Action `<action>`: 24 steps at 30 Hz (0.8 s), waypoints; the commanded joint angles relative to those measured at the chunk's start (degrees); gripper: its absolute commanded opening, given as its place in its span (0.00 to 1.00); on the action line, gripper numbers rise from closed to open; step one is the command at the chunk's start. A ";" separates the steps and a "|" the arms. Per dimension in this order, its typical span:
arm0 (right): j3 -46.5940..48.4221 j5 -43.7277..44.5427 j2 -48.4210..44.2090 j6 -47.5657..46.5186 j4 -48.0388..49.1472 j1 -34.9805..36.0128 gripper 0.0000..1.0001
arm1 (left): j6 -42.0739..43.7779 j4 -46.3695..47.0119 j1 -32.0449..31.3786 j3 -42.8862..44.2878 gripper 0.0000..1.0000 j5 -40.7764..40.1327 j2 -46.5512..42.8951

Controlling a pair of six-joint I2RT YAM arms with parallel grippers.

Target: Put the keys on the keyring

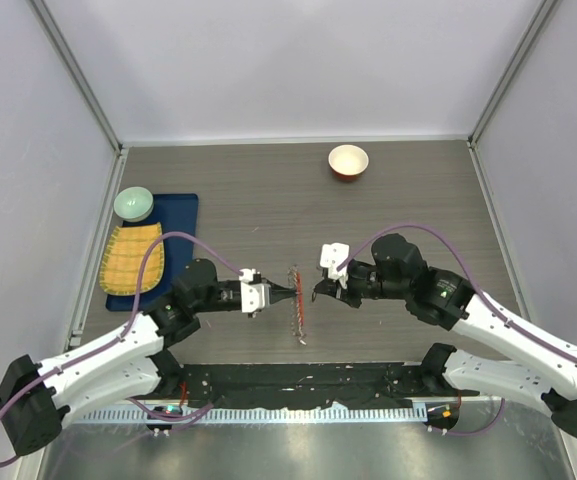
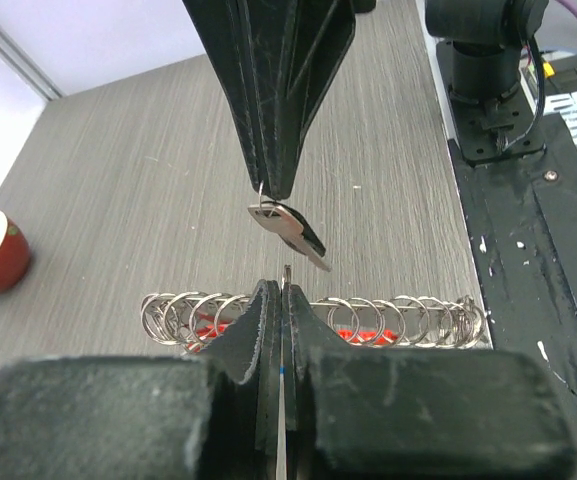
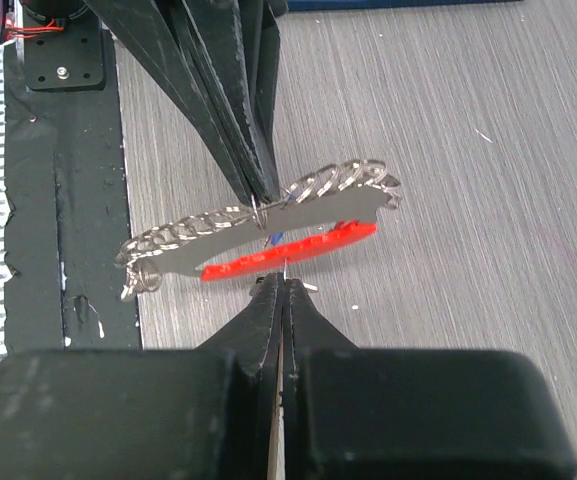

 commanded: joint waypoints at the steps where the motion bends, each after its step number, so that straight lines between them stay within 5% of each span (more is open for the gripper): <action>1: 0.11 -2.32 0.10 -0.98 3.03 0.28 0.01 | 2.47 1.47 -0.14 2.44 0.02 2.08 1.54; 24: -0.59 -4.26 4.15 -1.86 3.12 0.28 0.01 | 3.17 1.30 -0.14 3.05 0.01 2.70 2.94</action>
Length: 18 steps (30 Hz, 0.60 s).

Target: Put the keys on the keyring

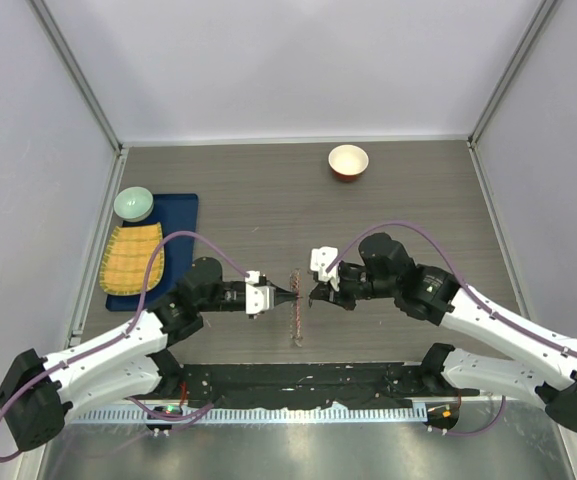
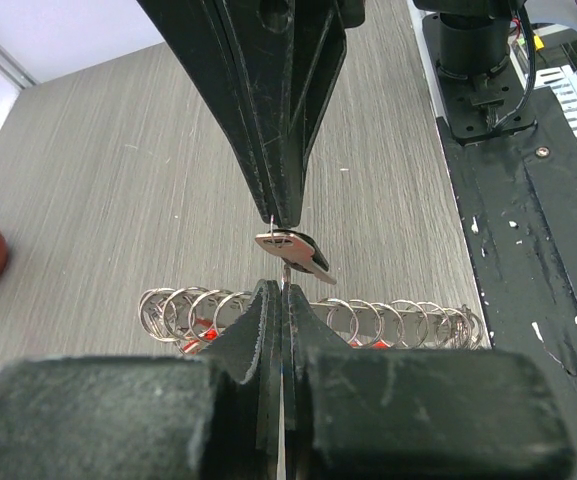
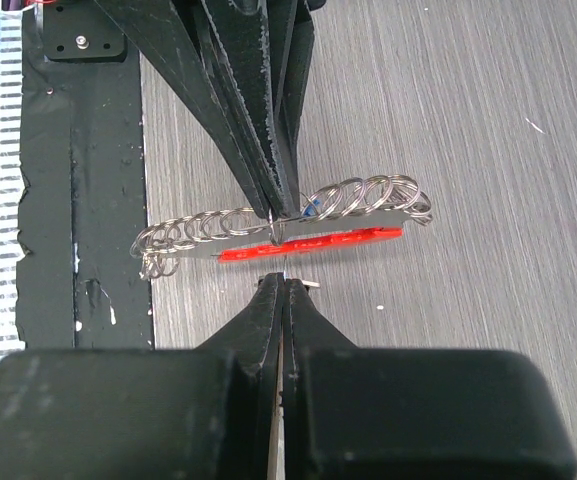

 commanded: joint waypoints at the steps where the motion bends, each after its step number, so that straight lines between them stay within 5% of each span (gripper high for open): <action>1: -0.20 -1.02 0.01 -0.63 2.83 0.28 0.01 | 0.68 2.42 -0.14 3.03 0.01 1.30 0.02; 18: -1.61 0.30 -1.04 -1.95 3.80 1.60 0.01 | -1.69 3.29 -0.05 3.56 0.00 1.92 0.98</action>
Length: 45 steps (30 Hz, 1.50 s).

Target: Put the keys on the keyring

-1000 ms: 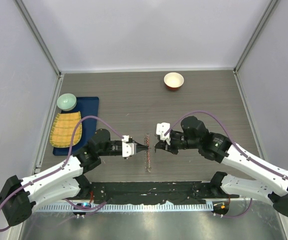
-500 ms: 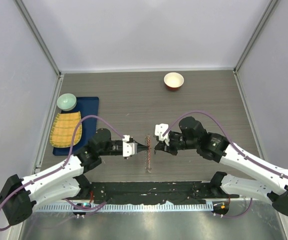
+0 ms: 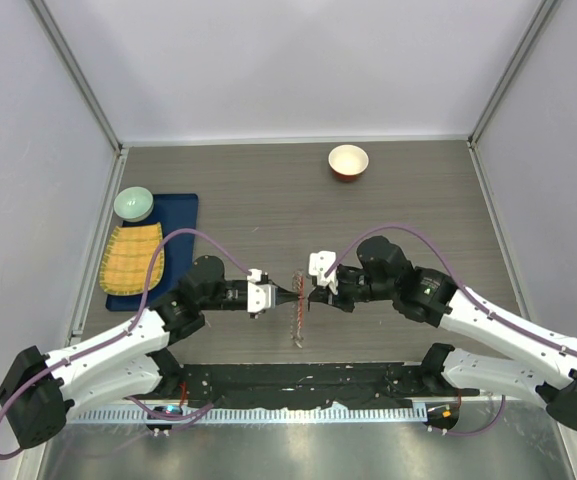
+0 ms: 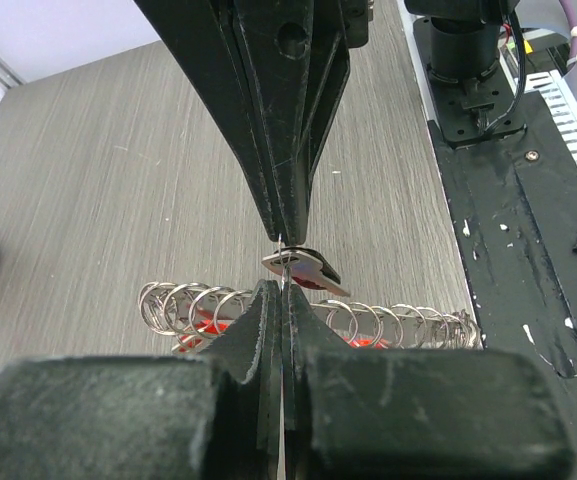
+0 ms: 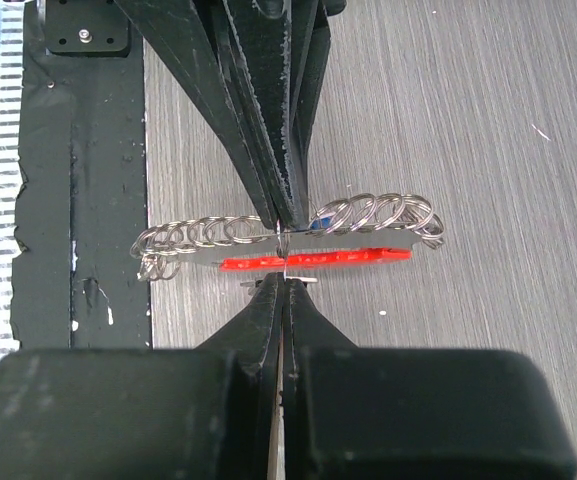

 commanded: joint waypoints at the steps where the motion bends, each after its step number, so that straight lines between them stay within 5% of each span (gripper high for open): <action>1: -0.14 0.73 -1.24 -1.43 2.14 0.82 0.01 | -1.14 3.29 -0.14 2.81 0.00 0.83 -0.40; 45: -0.93 3.99 -1.59 -2.13 1.97 2.75 0.01 | -2.64 4.00 -0.05 3.08 0.00 1.00 0.39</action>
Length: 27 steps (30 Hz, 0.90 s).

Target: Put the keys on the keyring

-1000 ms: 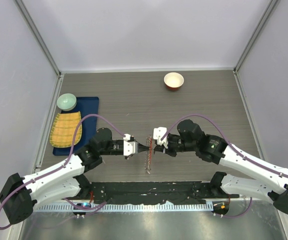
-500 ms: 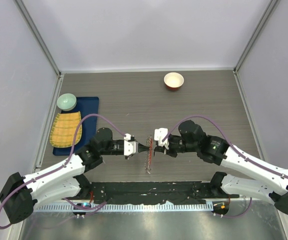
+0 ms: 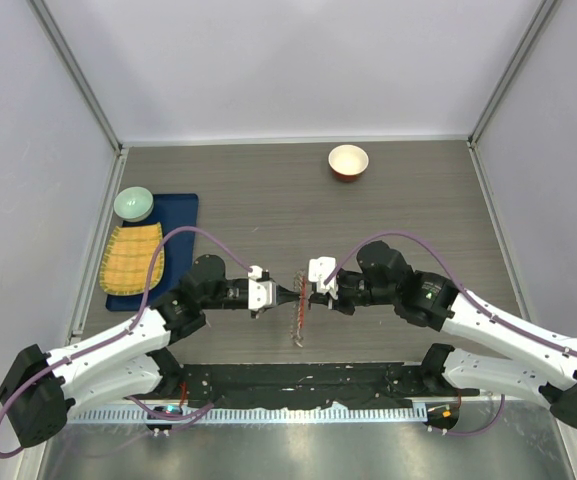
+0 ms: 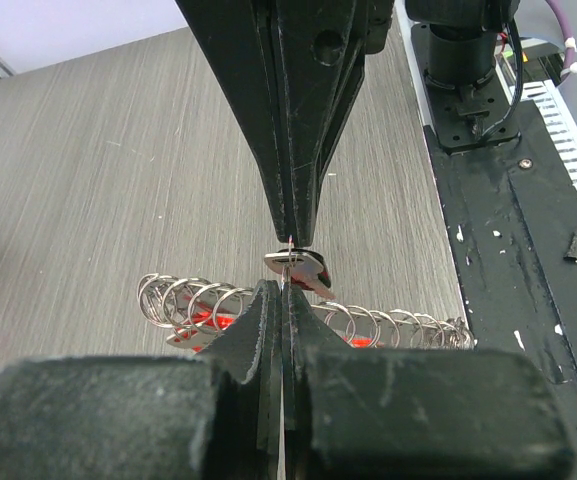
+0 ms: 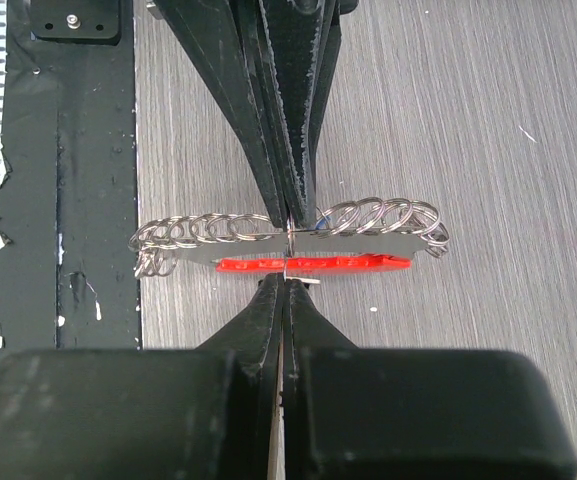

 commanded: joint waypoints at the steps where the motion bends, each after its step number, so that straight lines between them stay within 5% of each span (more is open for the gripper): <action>1: -0.15 1.02 -0.34 -0.49 1.97 0.65 0.01 | -0.54 3.76 -0.16 2.73 0.00 1.11 -0.35; 27: -0.23 3.74 -1.49 -0.93 1.96 1.88 0.01 | -0.45 2.53 -0.07 3.08 0.00 1.64 0.71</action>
